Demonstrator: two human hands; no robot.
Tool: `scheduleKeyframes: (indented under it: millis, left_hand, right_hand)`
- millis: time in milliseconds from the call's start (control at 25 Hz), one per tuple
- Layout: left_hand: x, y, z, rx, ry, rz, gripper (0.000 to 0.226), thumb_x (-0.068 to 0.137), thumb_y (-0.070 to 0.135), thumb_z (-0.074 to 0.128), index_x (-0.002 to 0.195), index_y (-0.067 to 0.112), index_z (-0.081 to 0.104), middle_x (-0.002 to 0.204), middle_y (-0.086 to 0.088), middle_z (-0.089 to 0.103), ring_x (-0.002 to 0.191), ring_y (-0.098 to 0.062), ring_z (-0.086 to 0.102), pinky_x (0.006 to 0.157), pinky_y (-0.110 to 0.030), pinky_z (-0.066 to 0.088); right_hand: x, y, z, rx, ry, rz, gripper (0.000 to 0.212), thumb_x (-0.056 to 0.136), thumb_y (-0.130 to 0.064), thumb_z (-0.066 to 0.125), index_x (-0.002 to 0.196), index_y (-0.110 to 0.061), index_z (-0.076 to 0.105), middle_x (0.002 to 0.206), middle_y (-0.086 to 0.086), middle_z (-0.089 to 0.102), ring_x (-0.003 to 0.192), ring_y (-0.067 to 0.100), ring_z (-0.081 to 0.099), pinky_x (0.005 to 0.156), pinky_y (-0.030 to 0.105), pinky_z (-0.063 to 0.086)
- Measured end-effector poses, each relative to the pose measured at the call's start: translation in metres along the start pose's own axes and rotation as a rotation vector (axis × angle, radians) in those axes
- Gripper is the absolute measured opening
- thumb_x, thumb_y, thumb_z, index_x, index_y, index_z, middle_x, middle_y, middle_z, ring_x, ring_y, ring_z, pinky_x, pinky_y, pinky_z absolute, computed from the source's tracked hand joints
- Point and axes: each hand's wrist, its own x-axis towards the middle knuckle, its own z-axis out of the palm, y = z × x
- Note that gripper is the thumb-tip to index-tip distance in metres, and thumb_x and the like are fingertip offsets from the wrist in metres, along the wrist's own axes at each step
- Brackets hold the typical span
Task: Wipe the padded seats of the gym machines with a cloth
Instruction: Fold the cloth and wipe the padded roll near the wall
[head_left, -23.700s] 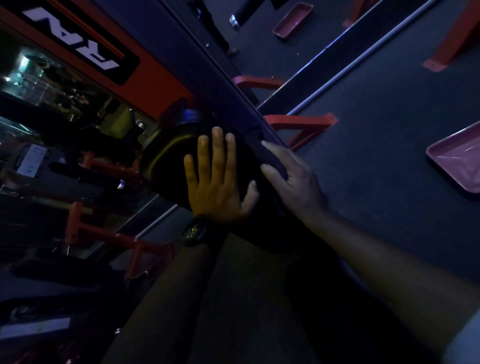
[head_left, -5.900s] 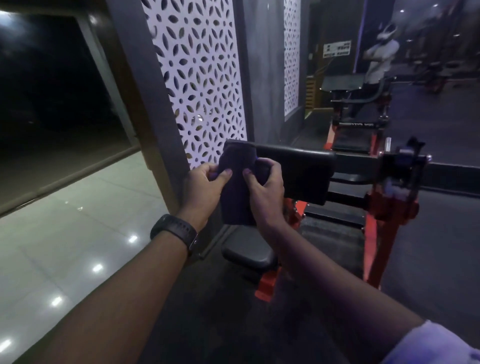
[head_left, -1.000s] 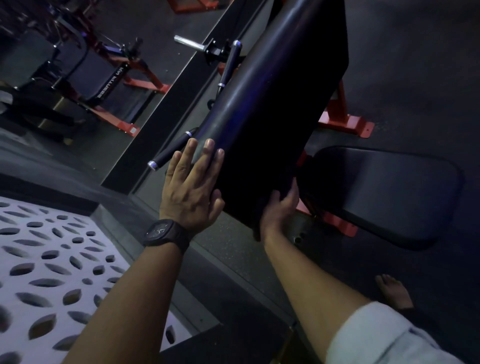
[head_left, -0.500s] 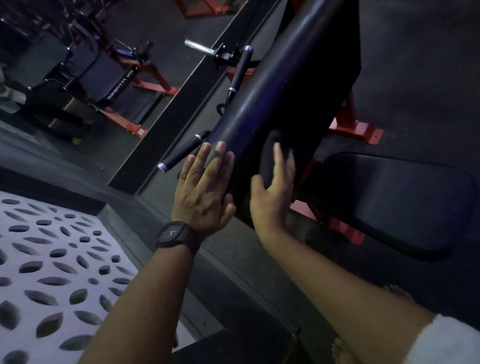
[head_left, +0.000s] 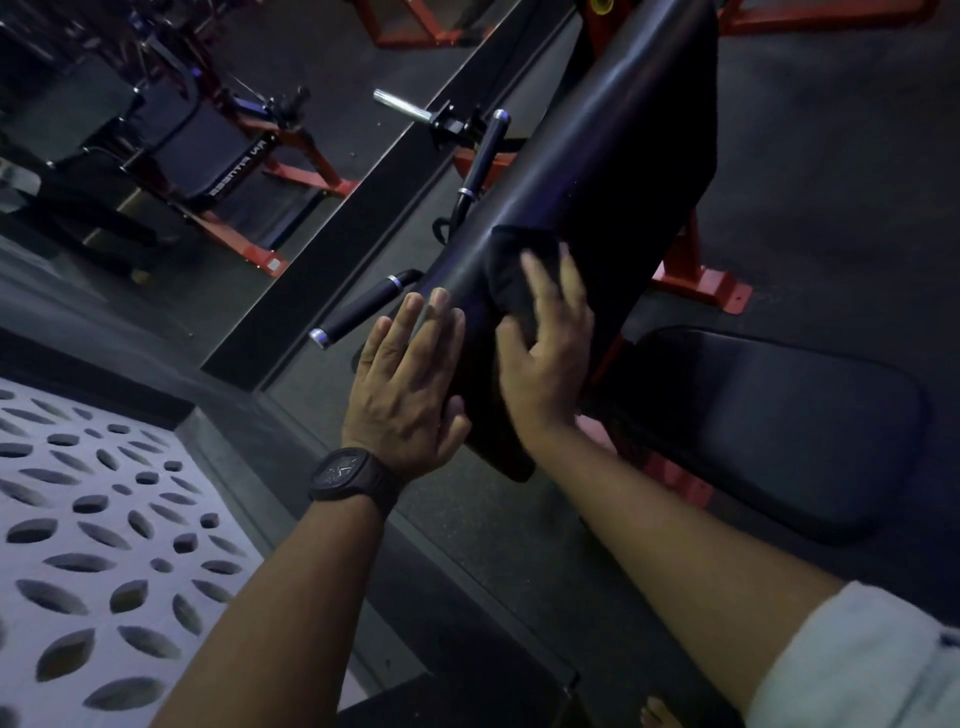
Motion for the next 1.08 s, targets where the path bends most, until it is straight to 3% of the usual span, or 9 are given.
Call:
scheduleKeyframes:
  millis: [160, 280, 320, 440, 480, 640, 800, 960, 1080]
  left_hand:
    - [0.001, -0.001, -0.001, -0.016, 0.008, 0.008, 0.076, 0.085, 0.035, 0.048, 0.152, -0.001, 0.037, 0.16, -0.02, 0.028, 0.157, -0.026, 0.003, 0.127, -0.043, 0.006]
    - [0.001, 0.0, 0.0, 0.003, 0.011, -0.004, 0.078, 0.086, 0.036, 0.047, 0.153, 0.0, 0.034, 0.162, -0.02, 0.025, 0.157, -0.026, 0.003, 0.127, -0.043, 0.006]
    - [0.001, 0.0, 0.0, -0.002, 0.014, -0.002, 0.078, 0.086, 0.037, 0.047, 0.153, -0.001, 0.033, 0.161, -0.02, 0.024, 0.157, -0.026, 0.003, 0.127, -0.043, 0.006]
    - [0.0, -0.002, 0.0, -0.02, 0.019, 0.017, 0.081, 0.087, 0.04, 0.049, 0.154, -0.001, 0.03, 0.162, -0.018, 0.023, 0.157, -0.026, 0.005, 0.127, -0.044, 0.008]
    - [0.0, -0.002, 0.0, -0.017, 0.016, 0.019, 0.081, 0.087, 0.039, 0.049, 0.154, 0.0, 0.029, 0.162, -0.017, 0.022, 0.157, -0.026, 0.004, 0.127, -0.044, 0.008]
    - [0.001, -0.001, 0.0, -0.023, 0.026, 0.018, 0.077, 0.089, 0.038, 0.044, 0.154, -0.001, 0.029, 0.161, -0.018, 0.024, 0.157, -0.026, 0.004, 0.127, -0.043, 0.008]
    - [0.0, -0.001, 0.0, -0.038, 0.029, 0.022, 0.075, 0.091, 0.038, 0.042, 0.154, 0.0, 0.029, 0.162, -0.017, 0.025, 0.157, -0.026, 0.004, 0.127, -0.044, 0.008]
    - [0.0, -0.001, 0.002, -0.017, 0.043, 0.031, 0.076, 0.091, 0.039, 0.041, 0.155, 0.0, 0.028, 0.161, -0.018, 0.025, 0.157, -0.026, 0.005, 0.127, -0.043, 0.006]
    - [-0.001, 0.0, 0.0, -0.013, 0.019, 0.037, 0.079, 0.089, 0.04, 0.042, 0.156, 0.0, 0.027, 0.162, -0.016, 0.024, 0.157, -0.025, 0.002, 0.127, -0.043, 0.005]
  right_hand:
    - [-0.001, 0.019, -0.012, -0.179, -0.175, -0.555, 0.067, 0.078, -0.013, 0.062, 0.142, -0.023, 0.047, 0.154, 0.015, 0.041, 0.132, 0.032, 0.042, 0.114, 0.044, 0.037]
    - [0.012, 0.009, -0.003, -0.047, 0.008, -0.034, 0.067, 0.079, -0.009, 0.061, 0.143, -0.023, 0.048, 0.157, 0.015, 0.04, 0.132, 0.033, 0.046, 0.11, 0.048, 0.039]
    - [-0.006, -0.002, 0.003, -0.058, 0.012, 0.011, 0.067, 0.079, -0.007, 0.059, 0.144, -0.021, 0.049, 0.157, 0.014, 0.038, 0.133, 0.034, 0.045, 0.111, 0.049, 0.039]
    - [-0.038, 0.008, -0.006, -0.146, -0.197, -0.452, 0.067, 0.079, -0.012, 0.056, 0.144, -0.022, 0.043, 0.157, 0.01, 0.031, 0.135, 0.032, 0.038, 0.112, 0.046, 0.038]
    - [-0.027, 0.018, -0.01, -0.133, -0.19, -0.476, 0.068, 0.078, -0.012, 0.056, 0.144, -0.022, 0.042, 0.157, 0.01, 0.031, 0.134, 0.032, 0.039, 0.111, 0.046, 0.039]
    - [-0.059, -0.01, 0.012, -0.069, -0.028, 0.107, 0.069, 0.085, -0.017, 0.06, 0.149, -0.027, 0.035, 0.162, 0.009, 0.028, 0.138, 0.031, 0.038, 0.108, 0.048, 0.041]
    - [-0.06, 0.034, -0.01, -0.151, -0.208, -0.406, 0.075, 0.085, -0.019, 0.07, 0.149, -0.029, 0.033, 0.159, 0.008, 0.024, 0.137, 0.035, 0.035, 0.111, 0.048, 0.039]
    - [-0.082, -0.004, 0.01, -0.044, -0.05, 0.167, 0.071, 0.084, -0.014, 0.056, 0.15, -0.027, 0.033, 0.163, 0.009, 0.026, 0.14, 0.033, 0.036, 0.117, 0.026, 0.023]
    - [-0.105, 0.013, -0.002, -0.091, -0.197, -0.195, 0.071, 0.088, -0.021, 0.059, 0.151, -0.031, 0.03, 0.162, 0.008, 0.023, 0.136, 0.039, 0.038, 0.115, 0.034, 0.028]
